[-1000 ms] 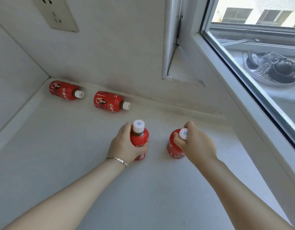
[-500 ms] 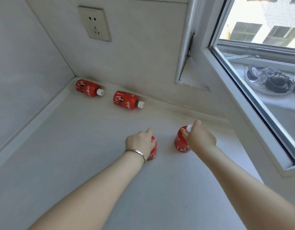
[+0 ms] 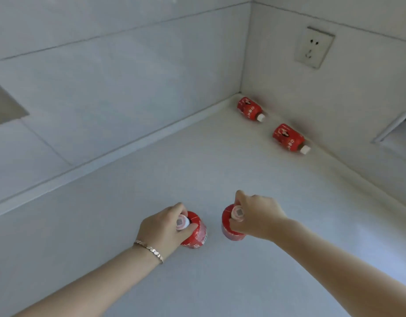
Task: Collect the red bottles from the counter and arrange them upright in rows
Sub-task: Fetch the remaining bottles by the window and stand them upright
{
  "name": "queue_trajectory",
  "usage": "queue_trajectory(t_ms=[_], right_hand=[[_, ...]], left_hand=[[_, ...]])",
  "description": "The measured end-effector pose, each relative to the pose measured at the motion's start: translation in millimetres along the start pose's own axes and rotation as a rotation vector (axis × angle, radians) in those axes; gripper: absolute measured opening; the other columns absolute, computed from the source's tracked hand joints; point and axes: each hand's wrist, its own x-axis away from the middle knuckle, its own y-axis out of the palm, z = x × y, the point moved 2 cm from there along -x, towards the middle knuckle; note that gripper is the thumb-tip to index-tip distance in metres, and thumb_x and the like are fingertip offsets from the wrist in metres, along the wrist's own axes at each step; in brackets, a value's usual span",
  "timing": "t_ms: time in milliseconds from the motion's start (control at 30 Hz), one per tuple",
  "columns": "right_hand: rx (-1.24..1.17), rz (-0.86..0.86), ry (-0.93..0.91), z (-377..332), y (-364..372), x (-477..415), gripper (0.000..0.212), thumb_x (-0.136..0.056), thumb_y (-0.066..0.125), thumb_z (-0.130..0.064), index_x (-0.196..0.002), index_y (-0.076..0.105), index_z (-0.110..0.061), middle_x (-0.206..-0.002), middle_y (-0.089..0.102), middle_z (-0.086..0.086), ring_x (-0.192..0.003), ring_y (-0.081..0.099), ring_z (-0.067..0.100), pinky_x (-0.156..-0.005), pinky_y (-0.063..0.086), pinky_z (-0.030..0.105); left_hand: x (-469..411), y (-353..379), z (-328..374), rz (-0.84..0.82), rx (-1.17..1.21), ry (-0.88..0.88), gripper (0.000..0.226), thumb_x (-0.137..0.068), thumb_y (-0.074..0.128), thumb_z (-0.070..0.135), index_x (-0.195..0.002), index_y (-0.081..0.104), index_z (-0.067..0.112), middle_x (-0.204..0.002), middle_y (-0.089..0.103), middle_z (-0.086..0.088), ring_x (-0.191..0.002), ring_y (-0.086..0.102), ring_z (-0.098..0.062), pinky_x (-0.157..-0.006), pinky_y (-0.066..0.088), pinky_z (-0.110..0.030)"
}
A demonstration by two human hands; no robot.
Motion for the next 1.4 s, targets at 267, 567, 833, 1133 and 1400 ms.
queue_trajectory(t_ms=[267,567,833,1133,1400], right_hand=[[0.182,0.004,-0.569,-284.7,28.3,7.1,0.038,-0.081,0.056,-0.04,-0.11,0.044,-0.017,-0.1,0.068,0.004,-0.091,0.064,0.029,-0.071,0.042,0.03],[0.234,-0.154,-0.726,-568.3,140.6,59.5,0.043,-0.083,0.053,-0.042,-0.119,0.043,-0.02,-0.092,0.054,-0.003,-0.081,0.051,0.019,-0.07,0.039,0.027],[0.222,-0.285,-0.721,-727.6,241.6,111.4,0.041,-0.087,0.051,-0.038,-0.121,0.042,-0.016,-0.108,0.062,0.005,-0.083,0.054,0.021,-0.071,0.045,0.028],[0.133,-0.291,-0.795,-826.4,334.7,145.9,0.038,-0.093,0.047,-0.027,-0.128,0.041,-0.013,-0.119,0.06,0.013,-0.105,0.06,0.032,-0.08,0.047,0.036],[0.094,-0.321,-0.797,-849.2,348.8,135.2,0.037,-0.094,0.052,-0.023,-0.127,0.047,-0.01,-0.124,0.059,0.01,-0.109,0.058,0.026,-0.084,0.046,0.031]], left_hand=[[152.9,-122.2,-200.5,0.205,-0.097,-0.37,0.036,-0.078,0.056,0.055,-0.098,0.058,0.024,-0.082,0.054,0.014,-0.075,0.049,-0.01,-0.055,0.033,-0.017],[384.0,-209.8,-433.1,0.257,-0.118,-0.811,0.024,-0.084,0.059,0.045,-0.09,0.05,0.024,-0.081,0.055,0.01,-0.08,0.059,-0.017,-0.059,0.038,-0.022],[527.8,-231.9,-559.7,0.33,0.008,-1.083,0.025,-0.083,0.061,0.043,-0.084,0.044,0.025,-0.087,0.067,0.001,-0.087,0.065,-0.024,-0.074,0.051,-0.031],[605.6,-227.7,-610.8,0.377,0.111,-1.21,0.025,-0.084,0.064,0.036,-0.086,0.042,0.023,-0.086,0.057,0.003,-0.078,0.05,-0.017,-0.066,0.038,-0.025],[600.1,-242.1,-657.6,0.443,0.12,-1.286,0.04,-0.085,0.063,0.039,-0.113,0.052,0.012,-0.112,0.065,-0.008,-0.103,0.061,-0.028,-0.084,0.051,-0.039]])
